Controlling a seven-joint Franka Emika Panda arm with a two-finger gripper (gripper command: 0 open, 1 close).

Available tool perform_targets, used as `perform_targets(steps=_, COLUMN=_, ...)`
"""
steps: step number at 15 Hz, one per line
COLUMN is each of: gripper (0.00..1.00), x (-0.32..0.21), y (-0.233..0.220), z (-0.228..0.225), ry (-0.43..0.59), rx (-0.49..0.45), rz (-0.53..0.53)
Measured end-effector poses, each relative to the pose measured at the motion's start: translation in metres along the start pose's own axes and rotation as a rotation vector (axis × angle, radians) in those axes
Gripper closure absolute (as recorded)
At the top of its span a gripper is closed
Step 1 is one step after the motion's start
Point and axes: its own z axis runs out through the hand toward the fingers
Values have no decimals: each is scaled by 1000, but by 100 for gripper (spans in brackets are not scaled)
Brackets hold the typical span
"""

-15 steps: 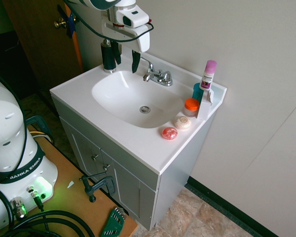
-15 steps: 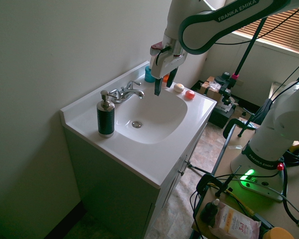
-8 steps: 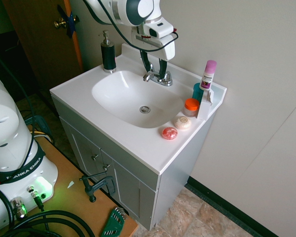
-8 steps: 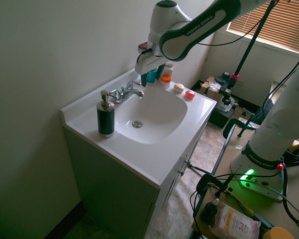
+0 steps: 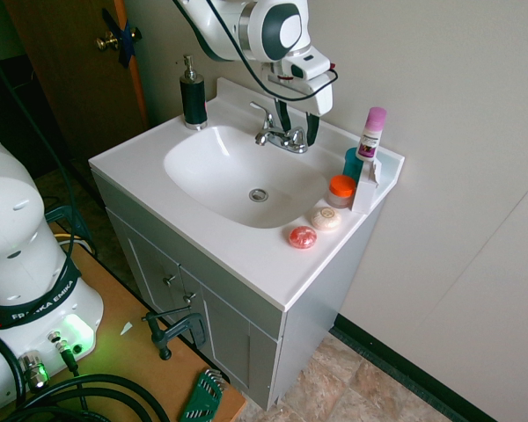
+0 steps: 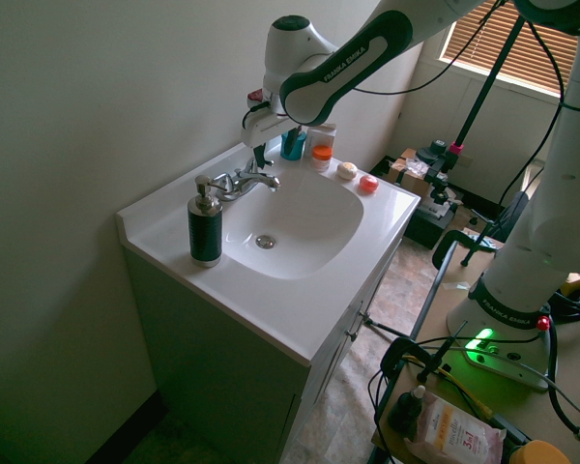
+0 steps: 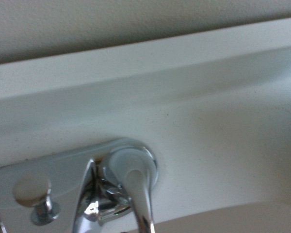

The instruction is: Turn off the cold water

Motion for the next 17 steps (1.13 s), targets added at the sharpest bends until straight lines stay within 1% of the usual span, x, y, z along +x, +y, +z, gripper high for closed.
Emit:
perform_targets(steps=3, gripper=0, x=19, y=15, z=11, ry=22, rx=-17, rz=23)
perform_targets(steps=5, gripper=0, x=36, y=21, z=16, ry=50, rx=-9, rz=38)
perform_targets(steps=7, gripper=0, x=47, y=13, z=17, ry=76, rx=6, rz=36)
perform_targets(steps=9, gripper=0, x=47, y=5, z=19, ry=71, rx=-7, rz=31)
perform_targets(steps=11, gripper=0, x=38, y=1, z=9, ry=50, rx=0, rz=25)
perform_targets(steps=13, gripper=0, x=17, y=9, z=-12, ry=7, rx=14, rz=0)
perform_targets(steps=17, gripper=0, x=-38, y=64, z=-48, ry=-130, rx=3, rz=-54)
